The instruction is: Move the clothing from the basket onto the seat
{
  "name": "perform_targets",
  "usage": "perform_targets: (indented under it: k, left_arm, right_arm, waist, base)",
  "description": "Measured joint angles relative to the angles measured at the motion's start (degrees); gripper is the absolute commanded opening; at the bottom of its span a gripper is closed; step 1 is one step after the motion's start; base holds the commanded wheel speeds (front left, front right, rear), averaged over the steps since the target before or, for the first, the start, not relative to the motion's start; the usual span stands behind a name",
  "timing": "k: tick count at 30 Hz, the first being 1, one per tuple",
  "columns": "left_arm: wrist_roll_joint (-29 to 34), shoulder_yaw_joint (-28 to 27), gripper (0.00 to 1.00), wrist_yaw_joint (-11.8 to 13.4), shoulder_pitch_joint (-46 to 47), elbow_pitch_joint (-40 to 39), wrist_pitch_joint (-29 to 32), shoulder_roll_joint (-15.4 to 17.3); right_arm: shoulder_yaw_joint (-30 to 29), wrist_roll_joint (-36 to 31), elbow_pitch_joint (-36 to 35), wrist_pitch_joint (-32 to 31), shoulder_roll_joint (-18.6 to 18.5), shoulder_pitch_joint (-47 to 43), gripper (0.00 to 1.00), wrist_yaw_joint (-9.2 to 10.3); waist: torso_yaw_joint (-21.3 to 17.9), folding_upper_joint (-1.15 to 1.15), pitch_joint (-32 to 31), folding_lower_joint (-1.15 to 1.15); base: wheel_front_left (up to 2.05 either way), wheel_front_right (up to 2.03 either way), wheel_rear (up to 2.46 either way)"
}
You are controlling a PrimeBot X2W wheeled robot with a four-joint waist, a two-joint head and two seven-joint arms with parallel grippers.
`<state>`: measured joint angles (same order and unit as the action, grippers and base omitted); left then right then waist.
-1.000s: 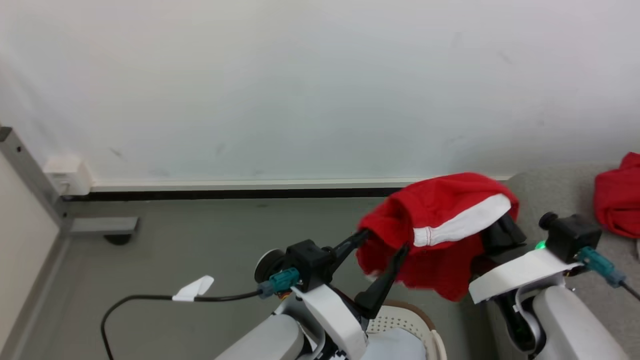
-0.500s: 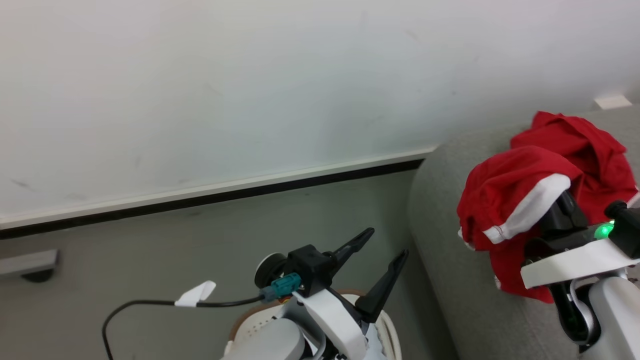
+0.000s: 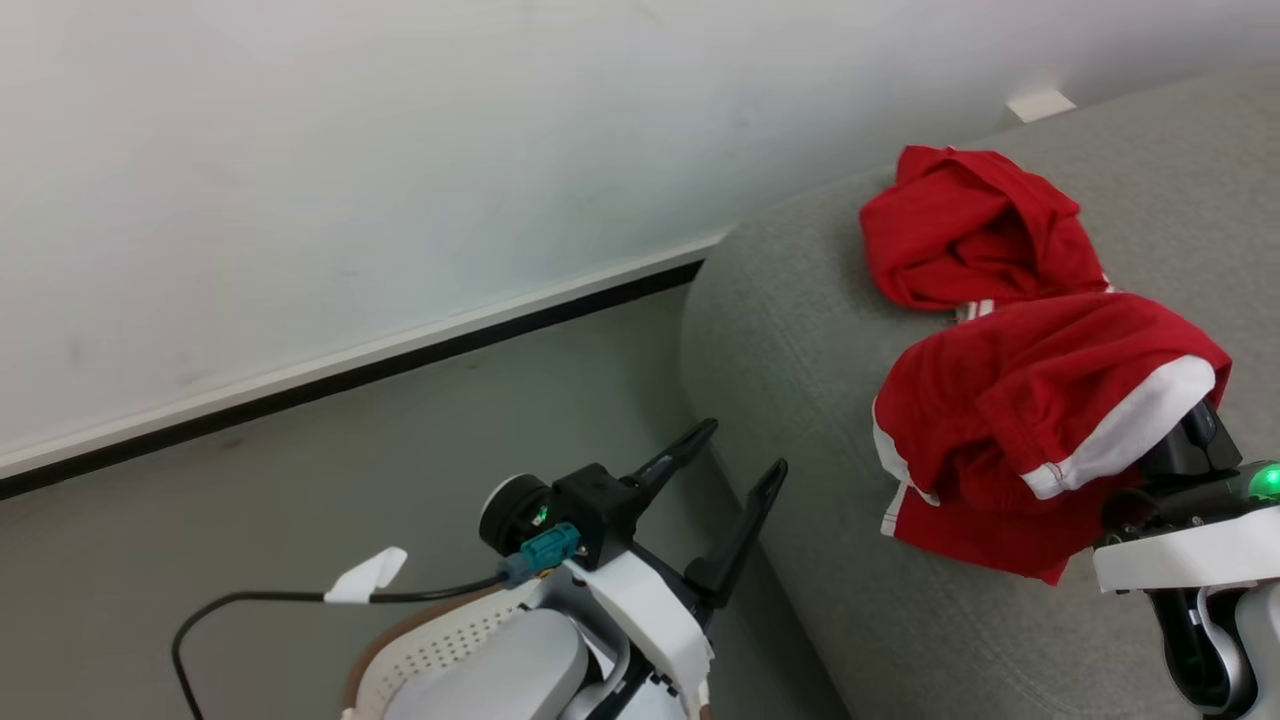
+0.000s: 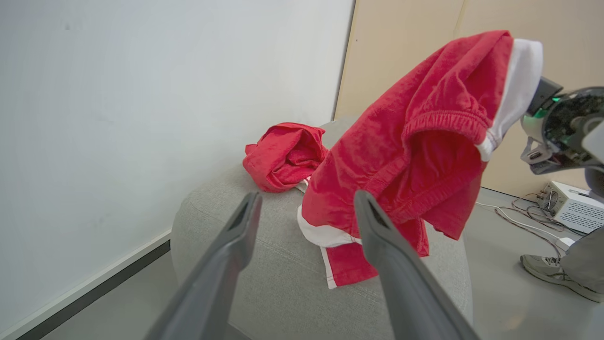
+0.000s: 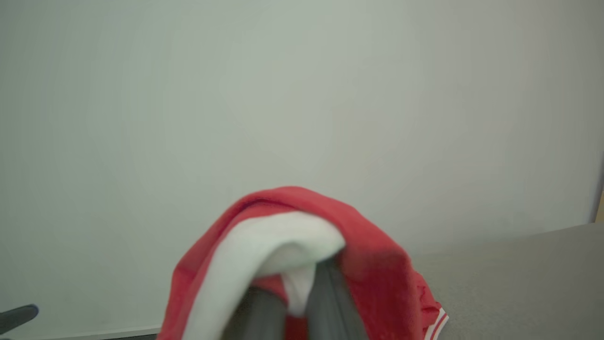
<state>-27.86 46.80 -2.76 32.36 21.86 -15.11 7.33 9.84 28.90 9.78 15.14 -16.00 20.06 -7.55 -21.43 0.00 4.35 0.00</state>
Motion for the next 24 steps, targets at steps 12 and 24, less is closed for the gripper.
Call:
perform_targets:
  k: [12, 24]
  left_arm:
    - [3.2, -2.9, 1.0, -1.4, -0.4, 0.1, 0.0, -1.2]
    - [5.5, -2.7, 1.0, -2.8, 2.5, 2.4, 0.0, -1.9]
  right_arm:
    - [-0.8, 1.5, -2.4, 0.0, -2.9, 1.9, 0.0, 0.0]
    - [1.9, 7.9, 6.6, 0.0, -13.4, 16.6, 0.0, 0.0]
  waist:
    - [-6.3, 0.0, 2.8, 0.0]
    - [-4.7, 0.0, 9.0, 0.0]
  base:
    - [0.0, 0.0, 0.0]
    - [0.0, 0.0, 0.0]
